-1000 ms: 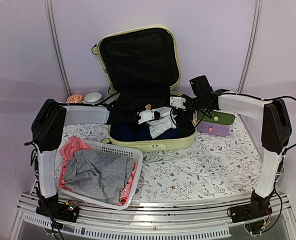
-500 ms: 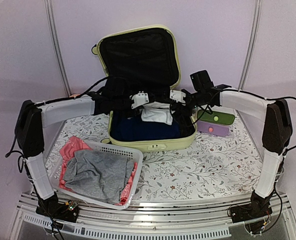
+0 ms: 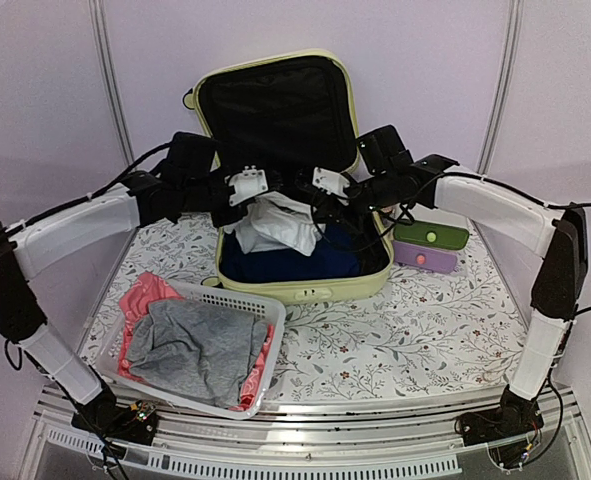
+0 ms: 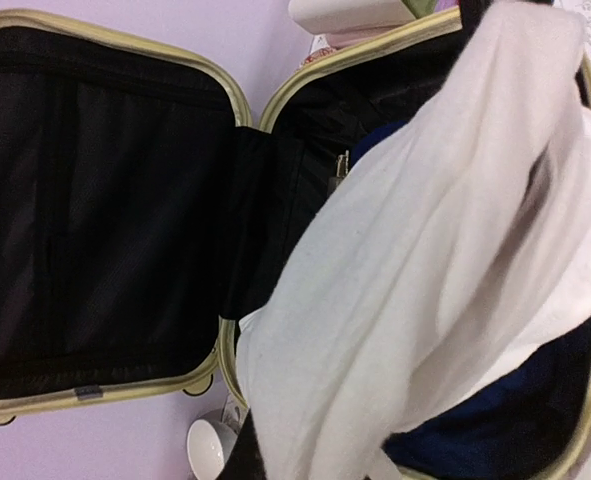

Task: Open, take out, and arrange the luggage

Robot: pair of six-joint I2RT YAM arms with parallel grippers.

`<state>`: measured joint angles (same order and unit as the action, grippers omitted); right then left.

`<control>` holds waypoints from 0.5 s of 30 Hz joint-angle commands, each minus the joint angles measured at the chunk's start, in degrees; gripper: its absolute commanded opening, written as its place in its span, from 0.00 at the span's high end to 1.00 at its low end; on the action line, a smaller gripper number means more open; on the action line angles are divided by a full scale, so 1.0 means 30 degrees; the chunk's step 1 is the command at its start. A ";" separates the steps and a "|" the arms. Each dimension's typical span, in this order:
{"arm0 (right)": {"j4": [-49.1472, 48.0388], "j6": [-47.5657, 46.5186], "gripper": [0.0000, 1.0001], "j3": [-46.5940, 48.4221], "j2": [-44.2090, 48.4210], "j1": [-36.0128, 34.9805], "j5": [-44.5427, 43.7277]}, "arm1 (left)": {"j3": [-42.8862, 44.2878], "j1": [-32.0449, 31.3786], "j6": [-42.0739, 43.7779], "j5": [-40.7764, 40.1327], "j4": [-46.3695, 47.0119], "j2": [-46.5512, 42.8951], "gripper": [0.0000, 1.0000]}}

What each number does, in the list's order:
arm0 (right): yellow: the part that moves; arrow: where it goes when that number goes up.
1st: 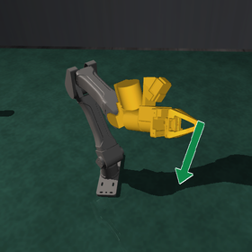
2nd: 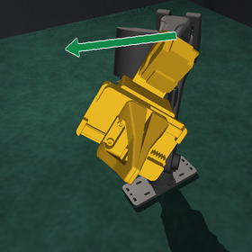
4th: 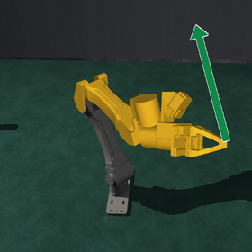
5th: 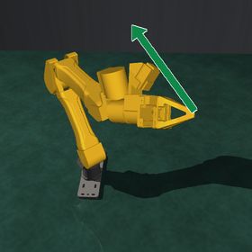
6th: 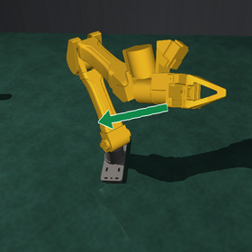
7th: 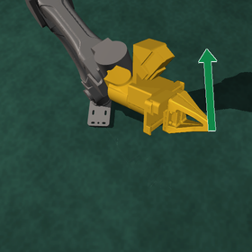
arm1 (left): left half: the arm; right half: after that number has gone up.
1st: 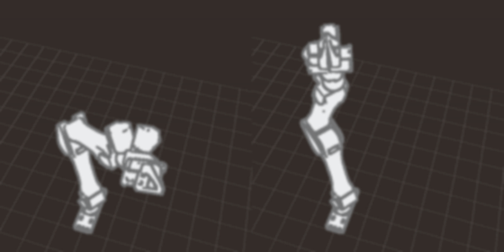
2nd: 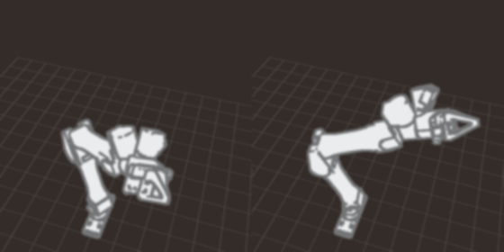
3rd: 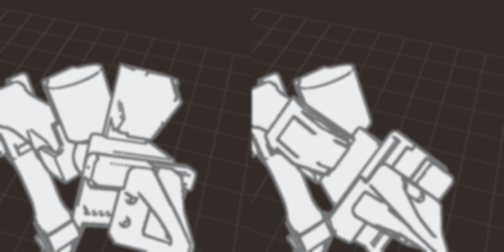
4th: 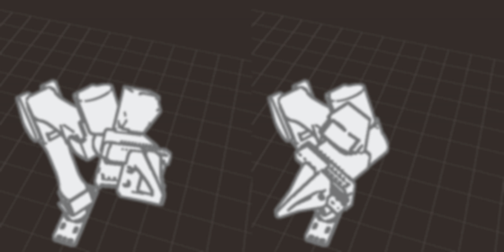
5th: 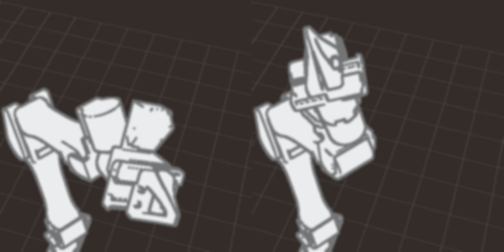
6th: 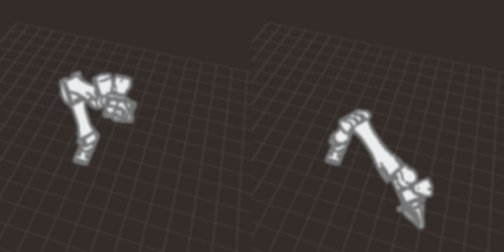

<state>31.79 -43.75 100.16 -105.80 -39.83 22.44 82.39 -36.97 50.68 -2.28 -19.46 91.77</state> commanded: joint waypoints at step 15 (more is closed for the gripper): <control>-0.1665 0.5830 0.98 0.0398 0.0115 -0.7160 -0.1454 | -0.5202 -0.0093 -0.0773 -0.1443 -0.7927 -1.0564 1.00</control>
<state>29.78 -28.99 100.09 -104.81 -58.76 18.83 67.59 -37.01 50.30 -6.00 -37.80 65.69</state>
